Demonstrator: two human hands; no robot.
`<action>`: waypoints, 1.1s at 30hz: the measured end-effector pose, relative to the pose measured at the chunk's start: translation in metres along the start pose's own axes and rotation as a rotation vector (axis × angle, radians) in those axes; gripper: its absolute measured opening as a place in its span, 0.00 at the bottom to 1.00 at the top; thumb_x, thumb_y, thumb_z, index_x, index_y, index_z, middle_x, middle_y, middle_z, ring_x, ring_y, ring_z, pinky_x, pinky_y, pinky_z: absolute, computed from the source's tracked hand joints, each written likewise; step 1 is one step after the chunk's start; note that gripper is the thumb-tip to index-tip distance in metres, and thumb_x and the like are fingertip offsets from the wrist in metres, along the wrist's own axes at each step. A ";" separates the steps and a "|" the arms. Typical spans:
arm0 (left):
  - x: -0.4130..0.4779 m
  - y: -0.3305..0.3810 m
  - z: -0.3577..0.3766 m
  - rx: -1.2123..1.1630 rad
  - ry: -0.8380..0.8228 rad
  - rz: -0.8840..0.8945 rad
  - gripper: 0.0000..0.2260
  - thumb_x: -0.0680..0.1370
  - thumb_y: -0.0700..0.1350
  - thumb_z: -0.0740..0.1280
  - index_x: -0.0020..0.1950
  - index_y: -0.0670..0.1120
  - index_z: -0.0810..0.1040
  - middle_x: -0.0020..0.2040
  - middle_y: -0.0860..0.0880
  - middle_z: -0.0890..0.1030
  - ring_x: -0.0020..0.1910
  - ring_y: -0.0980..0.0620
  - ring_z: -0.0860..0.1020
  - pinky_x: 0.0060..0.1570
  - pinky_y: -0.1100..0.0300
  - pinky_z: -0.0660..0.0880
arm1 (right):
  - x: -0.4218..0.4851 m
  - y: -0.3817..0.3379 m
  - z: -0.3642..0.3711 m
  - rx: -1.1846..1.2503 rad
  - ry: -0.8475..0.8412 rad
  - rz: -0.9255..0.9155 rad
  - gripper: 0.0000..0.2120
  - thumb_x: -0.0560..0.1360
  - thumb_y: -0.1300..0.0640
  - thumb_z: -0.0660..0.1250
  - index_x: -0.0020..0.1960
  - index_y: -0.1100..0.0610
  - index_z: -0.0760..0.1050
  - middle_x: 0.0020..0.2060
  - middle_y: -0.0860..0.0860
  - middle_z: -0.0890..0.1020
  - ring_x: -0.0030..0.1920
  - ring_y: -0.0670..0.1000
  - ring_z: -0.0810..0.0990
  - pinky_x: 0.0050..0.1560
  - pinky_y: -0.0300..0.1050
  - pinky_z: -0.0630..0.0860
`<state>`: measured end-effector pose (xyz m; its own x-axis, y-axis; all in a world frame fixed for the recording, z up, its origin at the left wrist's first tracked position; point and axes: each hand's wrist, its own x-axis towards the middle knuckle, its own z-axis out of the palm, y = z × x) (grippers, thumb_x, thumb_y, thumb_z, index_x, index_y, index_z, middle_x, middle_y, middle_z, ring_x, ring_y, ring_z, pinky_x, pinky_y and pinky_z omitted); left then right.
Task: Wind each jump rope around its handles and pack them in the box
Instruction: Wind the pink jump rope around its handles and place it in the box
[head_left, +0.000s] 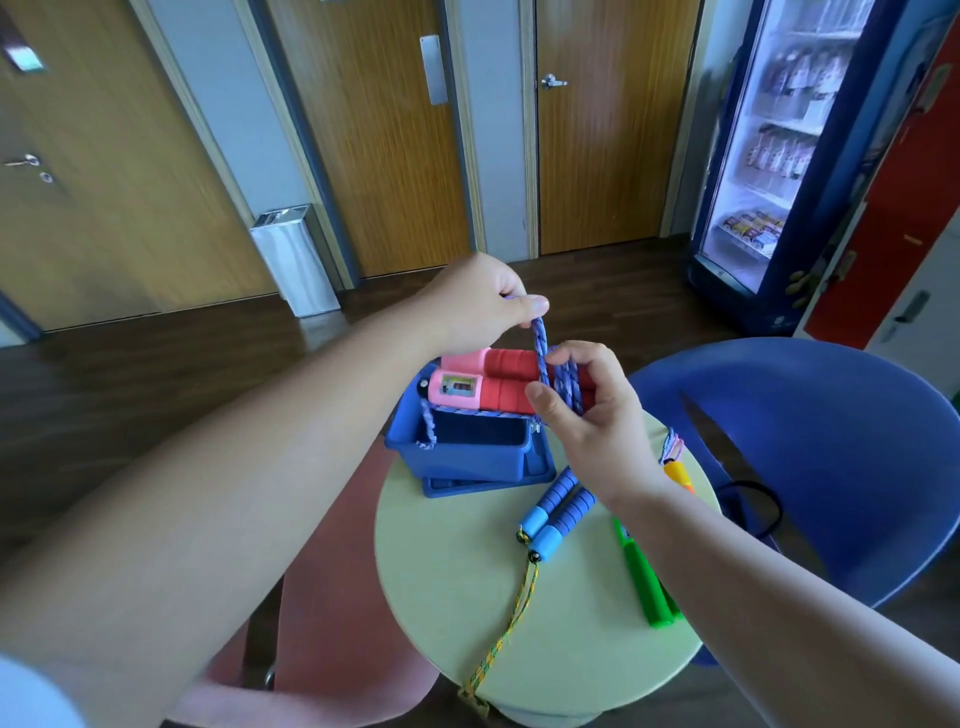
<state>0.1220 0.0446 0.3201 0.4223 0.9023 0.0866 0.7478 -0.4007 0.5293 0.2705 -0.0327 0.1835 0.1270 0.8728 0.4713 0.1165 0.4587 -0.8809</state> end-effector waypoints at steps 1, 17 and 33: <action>0.003 0.000 0.001 0.018 -0.008 -0.004 0.15 0.81 0.58 0.69 0.40 0.50 0.84 0.35 0.45 0.78 0.34 0.51 0.73 0.37 0.57 0.70 | -0.001 -0.001 0.000 0.001 -0.018 -0.009 0.14 0.78 0.56 0.73 0.57 0.39 0.77 0.52 0.56 0.76 0.47 0.51 0.77 0.50 0.43 0.75; 0.001 -0.050 -0.001 -0.570 -0.266 -0.170 0.02 0.76 0.38 0.75 0.44 0.45 0.87 0.36 0.47 0.85 0.30 0.53 0.76 0.28 0.62 0.71 | 0.002 -0.035 -0.019 0.478 0.048 0.262 0.09 0.71 0.64 0.66 0.41 0.52 0.80 0.39 0.59 0.73 0.29 0.50 0.64 0.29 0.38 0.59; -0.063 -0.025 0.060 -0.409 -0.254 -0.068 0.17 0.81 0.51 0.68 0.46 0.36 0.79 0.29 0.48 0.77 0.25 0.51 0.68 0.29 0.59 0.67 | 0.036 0.011 -0.009 0.089 0.064 0.202 0.05 0.78 0.63 0.72 0.50 0.54 0.80 0.46 0.52 0.84 0.37 0.53 0.79 0.35 0.48 0.78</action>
<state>0.1078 -0.0120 0.2504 0.5292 0.8366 -0.1418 0.5368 -0.2007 0.8195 0.2856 0.0023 0.1909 0.2013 0.9375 0.2839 -0.0051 0.2909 -0.9568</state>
